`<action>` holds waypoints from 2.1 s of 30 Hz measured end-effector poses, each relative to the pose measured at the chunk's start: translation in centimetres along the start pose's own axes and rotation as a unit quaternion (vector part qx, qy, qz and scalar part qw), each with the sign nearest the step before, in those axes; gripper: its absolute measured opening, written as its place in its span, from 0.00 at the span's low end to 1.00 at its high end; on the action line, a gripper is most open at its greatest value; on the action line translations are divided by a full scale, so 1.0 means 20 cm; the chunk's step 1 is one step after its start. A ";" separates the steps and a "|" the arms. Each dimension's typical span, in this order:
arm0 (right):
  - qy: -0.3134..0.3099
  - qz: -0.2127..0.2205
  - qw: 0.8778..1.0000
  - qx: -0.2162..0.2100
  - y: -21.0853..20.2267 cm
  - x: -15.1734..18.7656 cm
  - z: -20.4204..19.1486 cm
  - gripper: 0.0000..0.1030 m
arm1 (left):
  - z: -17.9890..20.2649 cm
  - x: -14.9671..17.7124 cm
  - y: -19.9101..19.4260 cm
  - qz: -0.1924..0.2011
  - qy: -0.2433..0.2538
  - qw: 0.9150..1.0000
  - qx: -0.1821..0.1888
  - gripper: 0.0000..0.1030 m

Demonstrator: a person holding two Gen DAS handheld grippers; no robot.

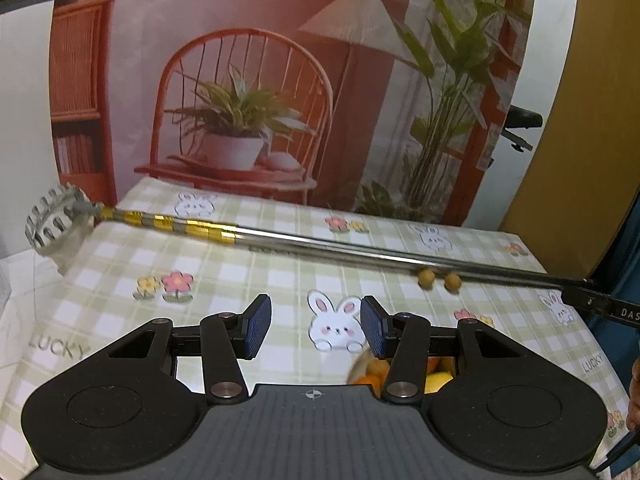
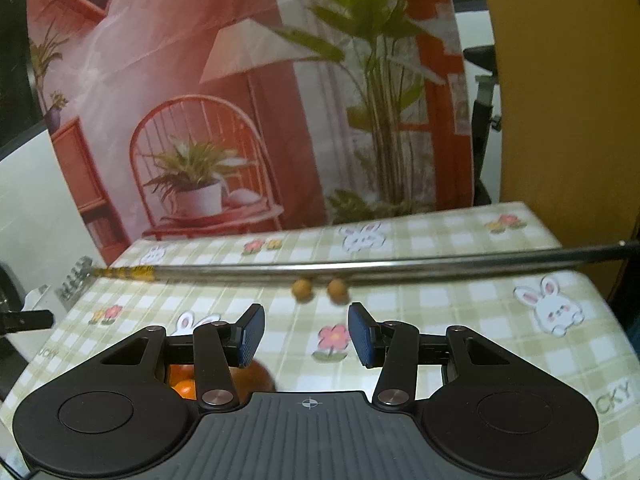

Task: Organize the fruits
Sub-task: 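Move both tools toward the two brown longans beside the metal rod, then grasp one longan with left while right grasps the other longan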

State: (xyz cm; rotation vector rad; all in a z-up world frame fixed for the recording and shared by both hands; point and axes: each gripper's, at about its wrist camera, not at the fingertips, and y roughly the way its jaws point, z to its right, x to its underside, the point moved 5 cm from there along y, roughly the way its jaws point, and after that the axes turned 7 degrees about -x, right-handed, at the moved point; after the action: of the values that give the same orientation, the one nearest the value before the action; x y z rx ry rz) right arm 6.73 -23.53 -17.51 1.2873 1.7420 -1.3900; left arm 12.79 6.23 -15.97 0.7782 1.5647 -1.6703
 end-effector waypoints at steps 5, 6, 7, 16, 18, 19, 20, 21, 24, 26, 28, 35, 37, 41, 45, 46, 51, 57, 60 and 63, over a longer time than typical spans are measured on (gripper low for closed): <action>-0.006 0.004 1.000 0.008 0.04 -0.03 0.03 0.42 | 0.01 -0.05 0.03 0.002 0.005 1.000 -0.001 0.50; -0.006 0.003 1.000 0.009 0.05 -0.03 0.04 0.42 | 0.01 -0.06 0.04 0.001 0.005 1.000 0.001 0.50; -0.007 0.002 1.000 0.009 0.06 -0.03 0.04 0.42 | 0.02 -0.07 0.06 -0.001 0.006 1.000 0.004 0.50; -0.013 -0.013 1.000 0.010 0.19 -0.02 0.08 0.42 | 0.19 -0.14 0.25 -0.012 0.038 0.999 0.029 0.50; -0.015 -0.014 1.000 0.011 0.24 -0.01 0.10 0.42 | 0.26 -0.16 0.32 -0.011 0.044 0.998 0.042 0.50; -0.017 -0.016 1.000 0.012 0.27 -0.01 0.11 0.42 | 0.30 -0.17 0.36 -0.013 0.047 0.998 0.048 0.50; -0.019 -0.018 1.000 0.014 0.30 -0.01 0.12 0.42 | 0.34 -0.18 0.40 -0.016 0.050 0.997 0.056 0.50; -0.022 -0.021 0.999 0.017 0.33 -0.01 0.13 0.42 | 0.38 -0.19 0.44 -0.020 0.053 0.996 0.063 0.50; -0.028 -0.024 0.999 0.011 0.43 0.00 0.16 0.42 | 0.49 -0.20 0.58 -0.032 0.068 0.994 0.078 0.50; -0.029 -0.021 0.999 0.001 0.49 -0.01 0.17 0.42 | 0.55 -0.20 0.67 -0.038 0.076 0.993 0.087 0.50; -0.022 -0.013 1.000 -0.009 0.55 -0.02 0.20 0.42 | 0.59 -0.19 0.74 -0.046 0.080 0.991 0.101 0.50; -0.002 -0.007 1.000 -0.018 0.79 -0.02 0.34 0.42 | 0.70 -0.15 0.98 -0.076 0.096 0.986 0.116 0.49; -0.004 -0.015 1.000 -0.021 0.86 0.00 0.35 0.42 | 0.71 -0.14 1.03 -0.086 0.098 0.984 0.120 0.49; -0.015 -0.034 0.999 -0.026 0.99 0.03 0.34 0.41 | 0.74 -0.12 1.11 -0.112 0.098 0.979 0.143 0.48; -0.020 -0.046 0.998 -0.025 1.07 0.05 0.34 0.37 | 0.76 -0.10 1.17 -0.138 0.093 0.973 0.161 0.48; -0.021 -0.050 0.998 -0.024 1.09 0.05 0.34 0.36 | 0.77 -0.09 1.18 -0.140 0.094 0.972 0.162 0.47; -0.023 -0.060 0.997 -0.032 1.11 0.07 0.34 0.21 | 0.80 -0.08 1.23 -0.157 0.094 0.968 0.169 0.47; -0.022 -0.050 0.998 -0.019 1.05 0.09 0.34 0.21 | 0.86 -0.06 1.26 -0.163 0.116 0.965 0.168 0.47; -0.003 -0.035 0.999 -0.018 0.98 0.11 0.37 0.21 | 0.89 -0.06 1.28 -0.170 0.125 0.963 0.166 0.46; 0.025 -0.023 0.999 -0.016 0.94 0.13 0.41 0.21 | 0.91 -0.07 1.31 -0.175 0.135 0.961 0.163 0.46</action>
State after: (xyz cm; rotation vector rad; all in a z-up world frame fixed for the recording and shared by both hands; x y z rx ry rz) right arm 21.76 -30.34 -29.80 1.2841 1.8303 -1.3597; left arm 35.77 -12.11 -28.20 0.9725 1.7094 -2.1967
